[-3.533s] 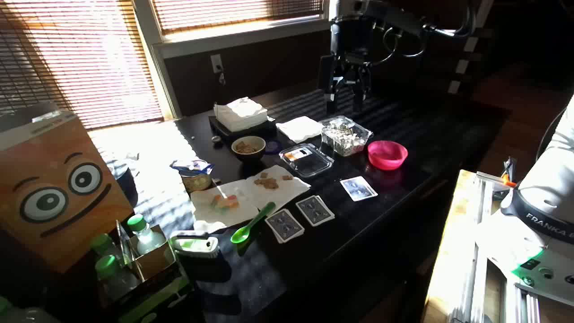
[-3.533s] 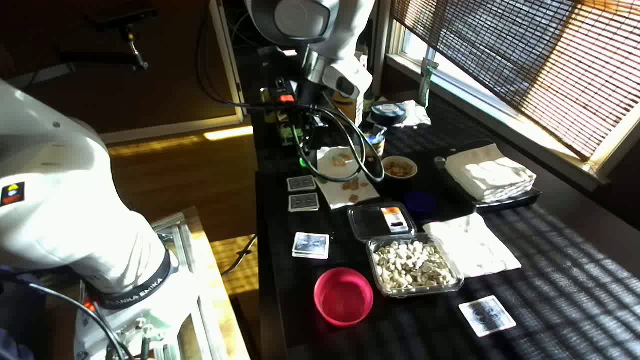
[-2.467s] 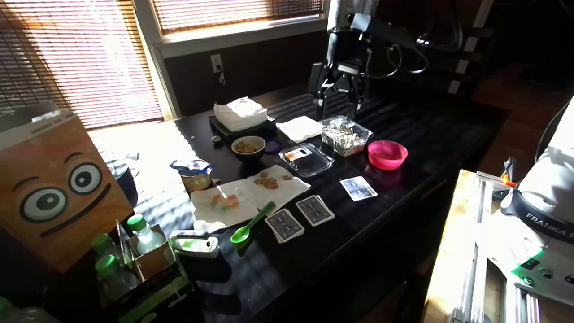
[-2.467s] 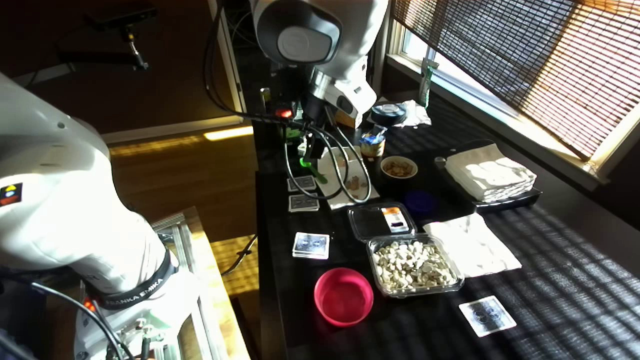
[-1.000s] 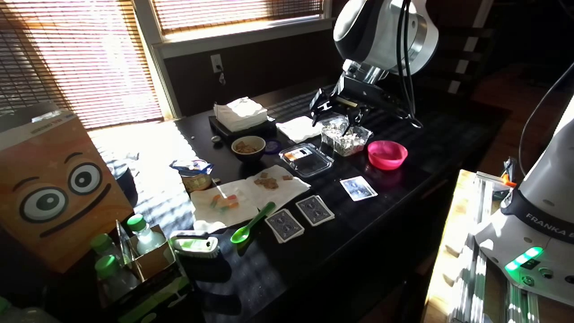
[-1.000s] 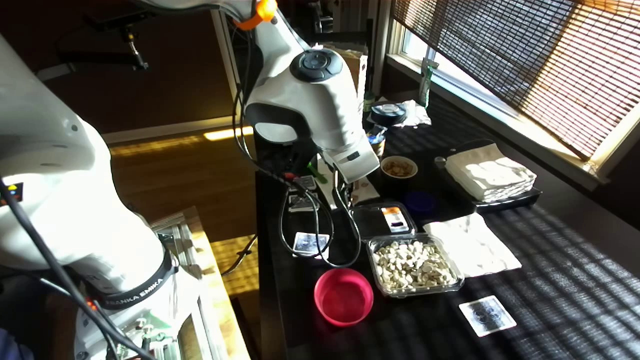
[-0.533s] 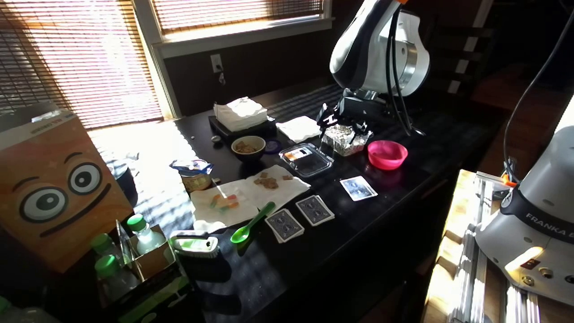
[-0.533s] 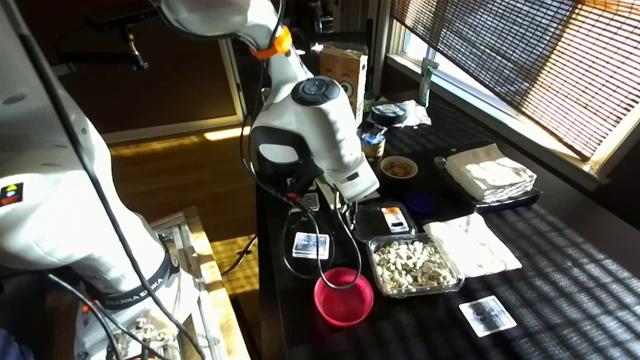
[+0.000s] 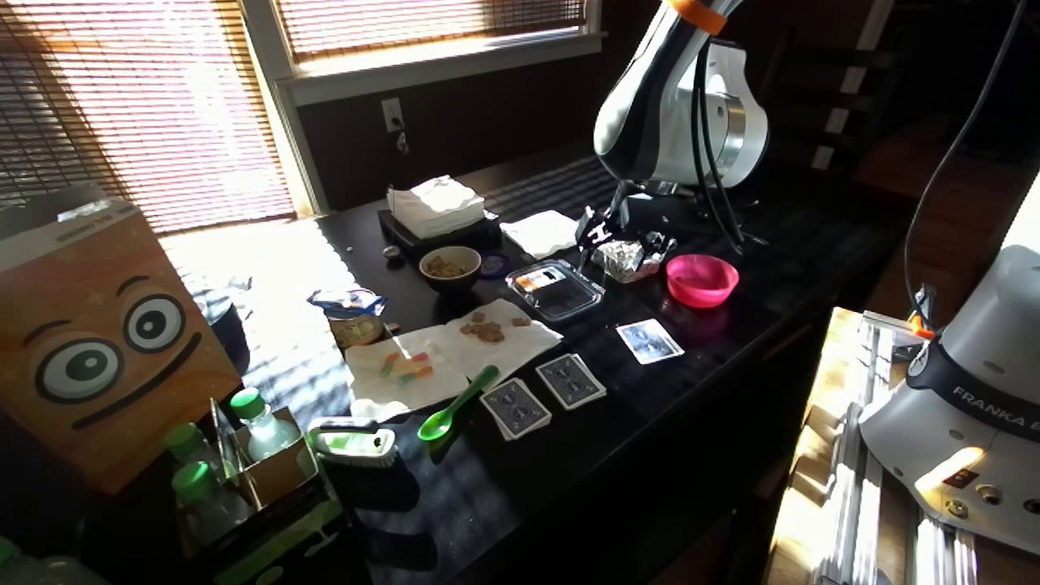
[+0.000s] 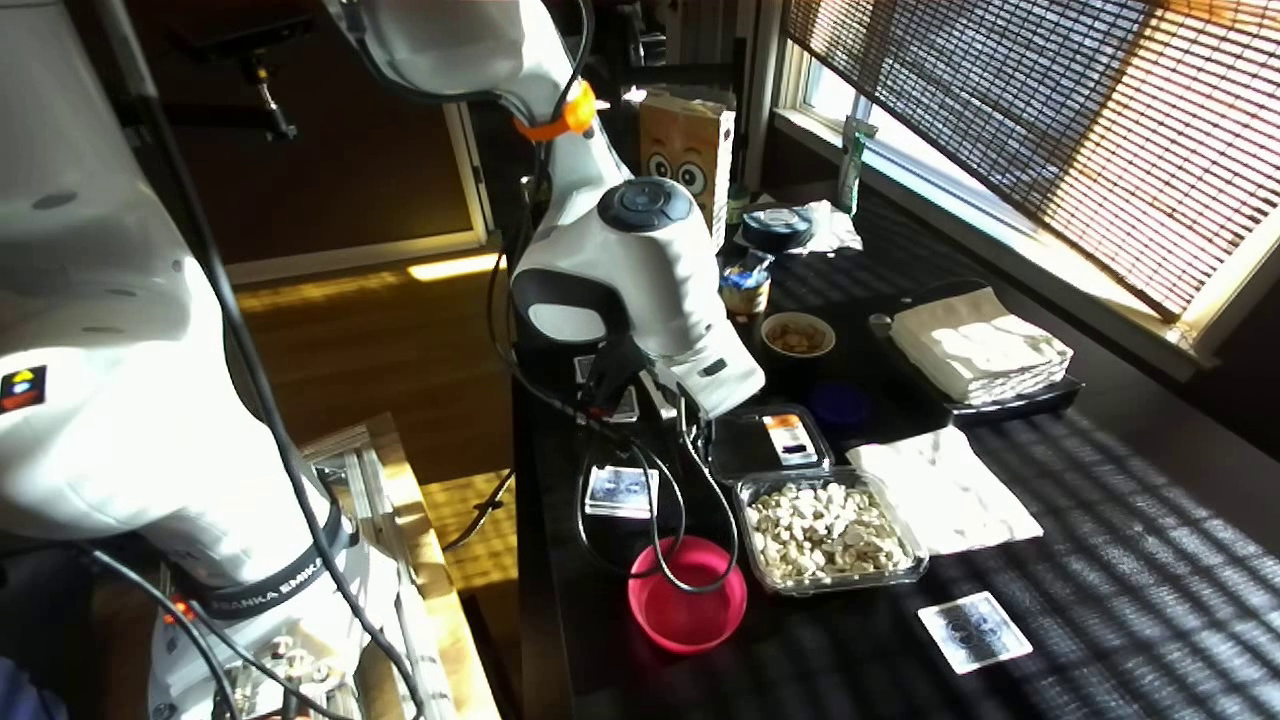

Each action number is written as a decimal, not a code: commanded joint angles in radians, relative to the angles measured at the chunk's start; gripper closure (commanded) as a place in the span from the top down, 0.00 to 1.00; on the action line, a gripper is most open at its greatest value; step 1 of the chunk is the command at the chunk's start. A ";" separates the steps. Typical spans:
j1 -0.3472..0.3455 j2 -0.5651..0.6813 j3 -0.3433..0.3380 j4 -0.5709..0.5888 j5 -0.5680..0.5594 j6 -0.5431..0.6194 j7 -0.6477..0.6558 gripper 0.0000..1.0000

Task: Put the transparent lid on the transparent bowl

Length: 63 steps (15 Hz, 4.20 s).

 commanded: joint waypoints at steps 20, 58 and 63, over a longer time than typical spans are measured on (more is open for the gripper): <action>-0.098 0.244 0.101 0.199 0.030 0.004 -0.084 1.00; -0.448 0.214 0.375 0.224 0.051 -0.049 -0.202 0.00; -0.583 0.171 0.489 0.216 0.073 -0.061 -0.276 0.00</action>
